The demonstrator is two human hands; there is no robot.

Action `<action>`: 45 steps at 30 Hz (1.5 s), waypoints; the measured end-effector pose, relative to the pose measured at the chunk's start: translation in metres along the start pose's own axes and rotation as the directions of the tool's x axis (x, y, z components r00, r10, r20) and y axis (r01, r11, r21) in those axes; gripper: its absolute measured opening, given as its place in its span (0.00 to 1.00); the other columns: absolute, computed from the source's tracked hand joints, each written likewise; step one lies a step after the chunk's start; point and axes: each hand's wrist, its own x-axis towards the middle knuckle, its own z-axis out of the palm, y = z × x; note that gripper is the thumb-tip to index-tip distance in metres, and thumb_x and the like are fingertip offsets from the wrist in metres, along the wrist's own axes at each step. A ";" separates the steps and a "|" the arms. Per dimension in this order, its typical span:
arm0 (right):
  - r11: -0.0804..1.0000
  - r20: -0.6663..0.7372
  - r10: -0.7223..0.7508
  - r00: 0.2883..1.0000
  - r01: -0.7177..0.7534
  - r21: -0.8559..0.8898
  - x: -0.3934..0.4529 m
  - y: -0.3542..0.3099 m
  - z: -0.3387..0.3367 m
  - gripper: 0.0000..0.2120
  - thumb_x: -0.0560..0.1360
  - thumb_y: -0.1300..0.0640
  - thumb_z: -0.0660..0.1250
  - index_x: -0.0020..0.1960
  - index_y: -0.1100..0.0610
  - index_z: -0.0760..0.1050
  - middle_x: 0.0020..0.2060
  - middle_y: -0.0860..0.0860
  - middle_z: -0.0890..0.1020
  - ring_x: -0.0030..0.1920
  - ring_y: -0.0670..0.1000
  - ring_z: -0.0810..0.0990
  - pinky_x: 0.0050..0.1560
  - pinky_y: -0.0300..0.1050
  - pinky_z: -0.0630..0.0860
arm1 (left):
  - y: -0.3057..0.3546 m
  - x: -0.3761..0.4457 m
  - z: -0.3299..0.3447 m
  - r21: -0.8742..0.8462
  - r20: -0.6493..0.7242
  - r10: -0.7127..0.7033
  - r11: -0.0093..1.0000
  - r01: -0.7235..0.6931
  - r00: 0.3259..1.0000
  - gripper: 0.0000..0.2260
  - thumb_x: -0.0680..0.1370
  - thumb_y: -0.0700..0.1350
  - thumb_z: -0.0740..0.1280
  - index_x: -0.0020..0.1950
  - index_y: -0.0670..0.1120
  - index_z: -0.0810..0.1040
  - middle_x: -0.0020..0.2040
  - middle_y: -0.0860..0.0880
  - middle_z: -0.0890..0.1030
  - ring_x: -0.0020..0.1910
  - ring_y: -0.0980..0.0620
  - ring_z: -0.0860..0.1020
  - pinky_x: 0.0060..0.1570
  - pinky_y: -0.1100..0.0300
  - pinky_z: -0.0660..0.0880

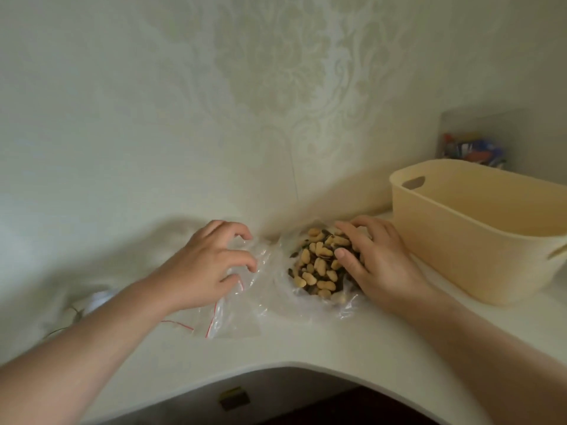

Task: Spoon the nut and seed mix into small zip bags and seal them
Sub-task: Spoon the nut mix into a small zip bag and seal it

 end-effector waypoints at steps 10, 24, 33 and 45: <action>0.998 -0.037 -0.065 0.997 0.064 -0.015 -0.008 -0.008 -0.015 0.23 0.82 0.45 0.64 0.75 0.50 0.71 0.69 0.51 0.72 0.70 0.55 0.71 0.68 0.58 0.74 | 0.066 0.073 0.003 -0.131 -0.663 -0.105 0.991 0.023 0.741 0.04 0.78 0.46 0.73 0.49 0.49 0.87 0.45 0.53 0.84 0.47 0.48 0.78 0.50 0.51 0.74; 0.820 -0.498 0.501 0.707 -0.572 0.013 -0.106 0.070 -0.189 0.12 0.75 0.60 0.72 0.51 0.51 0.70 0.51 0.53 0.76 0.47 0.59 0.77 0.46 0.48 0.68 | 0.146 0.106 0.063 -0.450 -0.450 -0.275 0.892 0.050 0.849 0.06 0.77 0.44 0.74 0.51 0.54 0.88 0.45 0.54 0.84 0.46 0.47 0.81 0.48 0.52 0.77; 0.665 -0.075 0.689 0.720 -0.671 -0.329 -0.125 0.106 -0.162 0.04 0.79 0.58 0.58 0.51 0.50 0.69 0.52 0.54 0.79 0.48 0.58 0.75 0.44 0.49 0.69 | 0.206 0.123 0.031 -0.242 -0.642 -0.014 0.952 -0.185 0.766 0.06 0.77 0.49 0.72 0.50 0.53 0.89 0.44 0.54 0.84 0.48 0.45 0.78 0.48 0.48 0.76; 0.712 -0.456 0.702 0.548 -0.509 0.484 -0.134 0.021 -0.199 0.14 0.75 0.62 0.61 0.43 0.48 0.82 0.30 0.51 0.84 0.35 0.54 0.85 0.44 0.56 0.85 | 0.233 0.121 0.013 -0.302 -0.693 0.008 0.905 -0.301 0.721 0.07 0.78 0.46 0.74 0.54 0.49 0.89 0.45 0.52 0.82 0.48 0.49 0.77 0.50 0.52 0.76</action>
